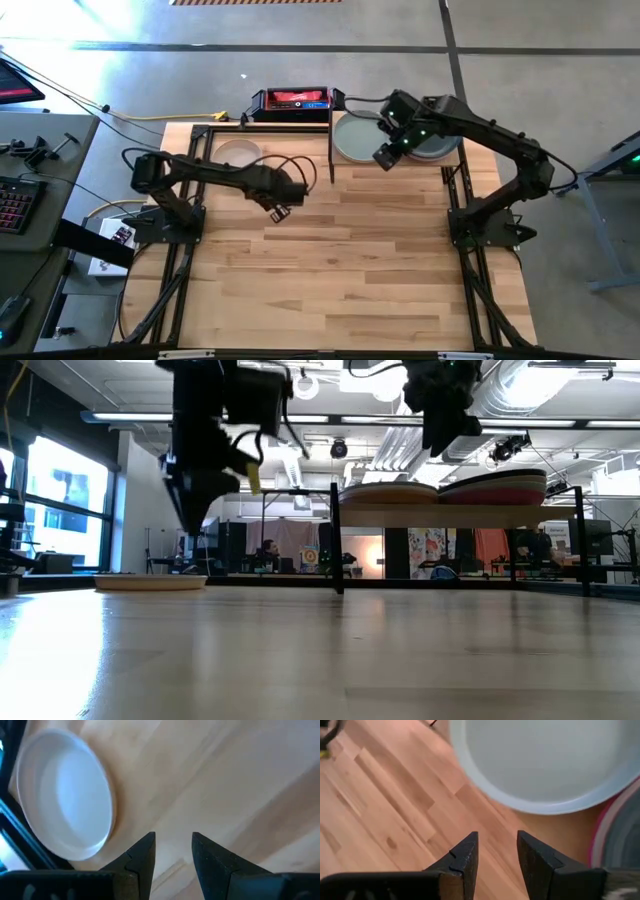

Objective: Place and stack plates onto a shelf
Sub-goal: Stack the white plate on top of the light blue plate on the shelf

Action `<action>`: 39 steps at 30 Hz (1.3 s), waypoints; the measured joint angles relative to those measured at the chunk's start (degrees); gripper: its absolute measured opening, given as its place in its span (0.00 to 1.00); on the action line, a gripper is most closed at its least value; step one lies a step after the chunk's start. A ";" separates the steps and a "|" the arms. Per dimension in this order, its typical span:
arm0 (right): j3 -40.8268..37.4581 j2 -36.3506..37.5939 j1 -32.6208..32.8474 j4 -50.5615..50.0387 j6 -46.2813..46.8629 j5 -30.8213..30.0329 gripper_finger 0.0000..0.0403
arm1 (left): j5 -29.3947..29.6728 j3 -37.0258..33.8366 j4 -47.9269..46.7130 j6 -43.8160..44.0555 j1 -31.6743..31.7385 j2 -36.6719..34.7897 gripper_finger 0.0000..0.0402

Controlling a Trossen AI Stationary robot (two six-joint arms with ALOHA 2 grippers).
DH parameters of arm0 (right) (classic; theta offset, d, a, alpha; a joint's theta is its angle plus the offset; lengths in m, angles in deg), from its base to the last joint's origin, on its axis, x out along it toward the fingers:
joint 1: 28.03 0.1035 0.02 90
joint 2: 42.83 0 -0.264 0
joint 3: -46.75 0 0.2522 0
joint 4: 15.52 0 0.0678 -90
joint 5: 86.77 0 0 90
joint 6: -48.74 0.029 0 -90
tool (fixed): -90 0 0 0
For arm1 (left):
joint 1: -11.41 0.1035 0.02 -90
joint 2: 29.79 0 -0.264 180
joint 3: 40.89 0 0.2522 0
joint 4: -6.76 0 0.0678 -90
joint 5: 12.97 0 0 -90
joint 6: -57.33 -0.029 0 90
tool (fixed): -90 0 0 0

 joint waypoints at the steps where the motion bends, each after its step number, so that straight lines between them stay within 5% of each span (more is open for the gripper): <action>1: 0.00 0.00 0.50 -0.02 0.00 -0.12 0.28 | -0.53 -0.69 -0.06 -0.25 1.18 0.00 0.29; 20: 0.00 0.00 3.89 -2.73 -2.10 -3.14 0.28 | -4.27 -8.87 6.00 -9.06 18.07 0.00 0.29; 39: 0.00 0.00 3.89 -2.73 -2.10 -3.10 0.28 | -7.49 -9.01 9.18 -14.80 23.67 1.95 0.29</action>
